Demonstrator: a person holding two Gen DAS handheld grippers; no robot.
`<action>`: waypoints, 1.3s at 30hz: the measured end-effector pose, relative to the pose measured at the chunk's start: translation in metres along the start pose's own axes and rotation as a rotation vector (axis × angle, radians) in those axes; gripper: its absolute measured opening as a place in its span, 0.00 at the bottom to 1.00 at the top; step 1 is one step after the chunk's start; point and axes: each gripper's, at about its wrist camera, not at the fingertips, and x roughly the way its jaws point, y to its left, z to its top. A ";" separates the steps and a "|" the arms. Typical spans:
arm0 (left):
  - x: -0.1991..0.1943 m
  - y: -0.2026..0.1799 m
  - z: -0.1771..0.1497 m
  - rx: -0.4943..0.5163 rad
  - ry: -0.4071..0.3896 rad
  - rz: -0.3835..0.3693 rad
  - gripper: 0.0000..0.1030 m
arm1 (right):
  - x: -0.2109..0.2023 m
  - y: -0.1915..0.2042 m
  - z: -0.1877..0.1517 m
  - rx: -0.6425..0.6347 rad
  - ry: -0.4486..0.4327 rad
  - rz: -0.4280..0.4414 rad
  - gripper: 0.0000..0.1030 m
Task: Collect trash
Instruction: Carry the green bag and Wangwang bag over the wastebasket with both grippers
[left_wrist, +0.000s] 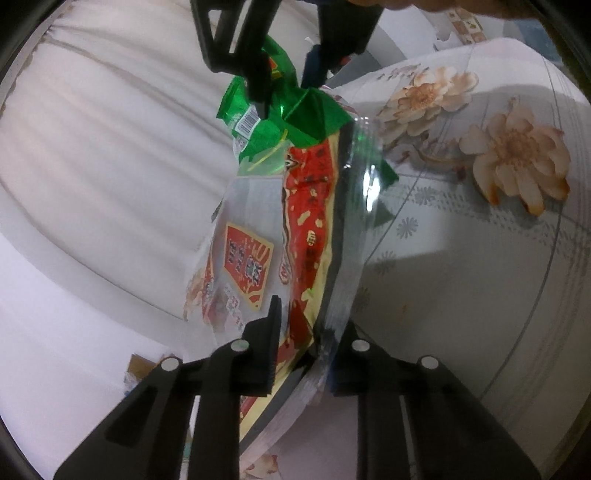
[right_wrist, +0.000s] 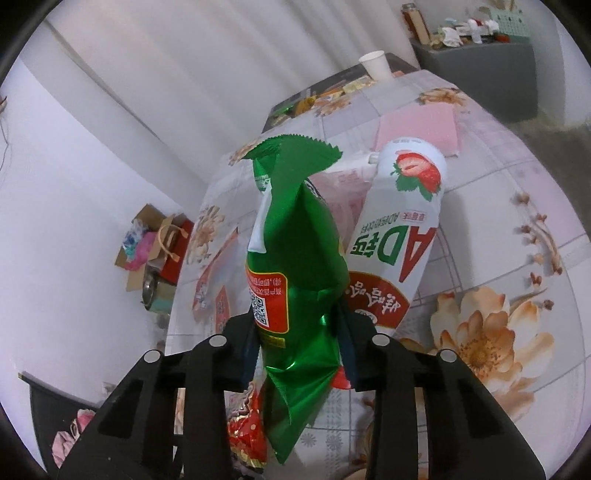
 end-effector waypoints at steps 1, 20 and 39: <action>-0.001 0.000 -0.001 0.004 -0.001 0.006 0.15 | -0.002 0.000 -0.001 0.001 -0.005 -0.001 0.28; -0.059 0.030 0.021 0.049 -0.103 0.239 0.05 | -0.071 0.000 -0.005 -0.019 -0.180 0.061 0.19; -0.133 0.016 0.137 0.195 -0.503 0.329 0.04 | -0.214 -0.121 -0.048 0.233 -0.520 0.044 0.18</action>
